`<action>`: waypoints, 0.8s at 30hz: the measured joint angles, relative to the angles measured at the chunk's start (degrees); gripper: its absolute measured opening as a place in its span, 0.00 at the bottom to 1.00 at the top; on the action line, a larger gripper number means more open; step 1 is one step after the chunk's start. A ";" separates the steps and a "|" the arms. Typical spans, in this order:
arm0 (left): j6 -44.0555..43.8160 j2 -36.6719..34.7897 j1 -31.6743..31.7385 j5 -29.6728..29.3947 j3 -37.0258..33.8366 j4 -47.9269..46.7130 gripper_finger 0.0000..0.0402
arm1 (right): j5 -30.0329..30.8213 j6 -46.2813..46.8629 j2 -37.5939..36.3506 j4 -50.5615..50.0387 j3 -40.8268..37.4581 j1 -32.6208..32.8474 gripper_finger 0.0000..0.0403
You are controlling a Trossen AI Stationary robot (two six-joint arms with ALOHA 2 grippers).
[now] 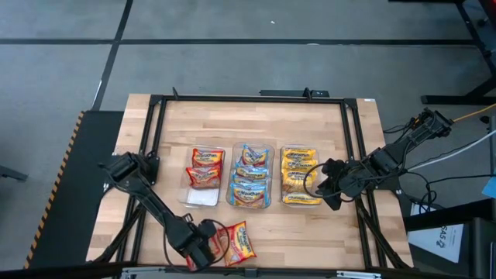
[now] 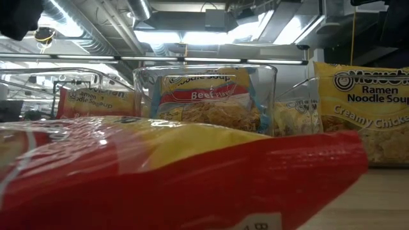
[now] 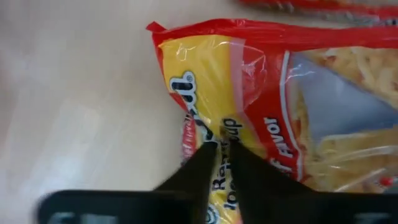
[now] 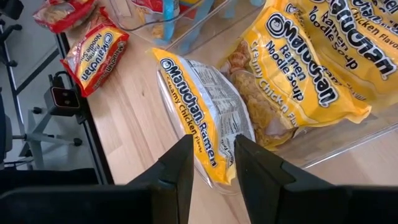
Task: Sort Maruchan noodles
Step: Put the red noodle pack into the left transparent bin
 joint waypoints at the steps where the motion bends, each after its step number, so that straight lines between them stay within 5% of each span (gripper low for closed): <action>1: 0.04 -0.35 0.00 -0.57 0.00 -0.21 0.09 | 0.00 0.00 0.00 -0.02 0.00 -0.02 0.29; 12: 1.47 -4.42 -0.65 -3.70 6.07 -8.35 0.00 | 0.17 -0.78 0.00 -0.04 0.00 0.00 0.29; 24: 4.11 -4.46 -1.95 -7.98 26.94 -33.76 0.00 | 2.14 -1.76 0.00 -0.46 0.00 -0.02 0.29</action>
